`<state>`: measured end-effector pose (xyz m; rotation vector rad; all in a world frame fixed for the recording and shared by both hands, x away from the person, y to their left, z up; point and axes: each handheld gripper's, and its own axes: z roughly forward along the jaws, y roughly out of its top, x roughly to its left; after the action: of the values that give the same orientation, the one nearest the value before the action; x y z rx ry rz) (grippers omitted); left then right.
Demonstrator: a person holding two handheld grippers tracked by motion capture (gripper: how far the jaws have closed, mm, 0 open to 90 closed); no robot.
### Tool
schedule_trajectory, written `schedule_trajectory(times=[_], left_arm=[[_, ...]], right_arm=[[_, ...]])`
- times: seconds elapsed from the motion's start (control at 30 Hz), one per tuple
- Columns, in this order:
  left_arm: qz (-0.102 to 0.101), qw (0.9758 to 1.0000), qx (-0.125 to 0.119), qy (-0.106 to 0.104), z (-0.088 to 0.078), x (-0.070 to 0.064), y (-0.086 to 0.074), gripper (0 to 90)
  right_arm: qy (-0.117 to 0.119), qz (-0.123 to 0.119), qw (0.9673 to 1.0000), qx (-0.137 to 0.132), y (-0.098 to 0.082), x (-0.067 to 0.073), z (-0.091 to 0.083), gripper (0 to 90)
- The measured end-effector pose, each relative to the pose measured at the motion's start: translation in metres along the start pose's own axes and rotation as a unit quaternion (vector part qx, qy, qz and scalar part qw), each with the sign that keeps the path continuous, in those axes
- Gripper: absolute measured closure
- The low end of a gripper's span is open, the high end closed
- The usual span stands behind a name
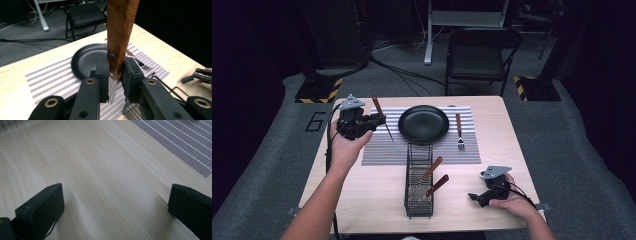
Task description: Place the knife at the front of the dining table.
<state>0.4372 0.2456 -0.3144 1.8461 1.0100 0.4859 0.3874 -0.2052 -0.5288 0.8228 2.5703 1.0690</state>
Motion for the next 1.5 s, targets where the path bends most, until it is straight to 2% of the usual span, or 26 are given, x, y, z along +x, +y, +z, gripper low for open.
schedule_trajectory(times=[0.13,0.3,0.37,0.63,0.9,1.5], left_arm=[[-0.014,0.9998,0.002,0.014,0.006,0.009,-0.01,76.5],[-0.021,0.9995,0.001,0.023,0.011,0.016,-0.019,76.5],[-0.022,0.9992,0.001,0.034,0.014,0.019,-0.025,76.5],[-0.037,0.9982,0.004,0.047,0.023,0.029,-0.04,76.5],[-0.041,0.9965,0.026,0.068,0.032,0.038,-0.057,76.5],[-0.061,0.9918,0.062,0.093,0.048,0.054,-0.082,76.5]], right_arm=[[0.0,0.0,1.0,0.0,0.0,0.0,0.0,0.0],[0.0,-0.001,1.0,0.0,0.0,0.0,0.0,0.0],[0.0,0.0,1.0,0.0,0.0,0.0,0.0,0.0],[0.0,0.0,1.0,0.0,0.0,0.0,0.0,0.0],[0.0,0.0,1.0,0.0,0.0,0.0,0.0,0.0],[0.0,0.0,1.0,0.0,0.0,0.0,0.0,0.0]])
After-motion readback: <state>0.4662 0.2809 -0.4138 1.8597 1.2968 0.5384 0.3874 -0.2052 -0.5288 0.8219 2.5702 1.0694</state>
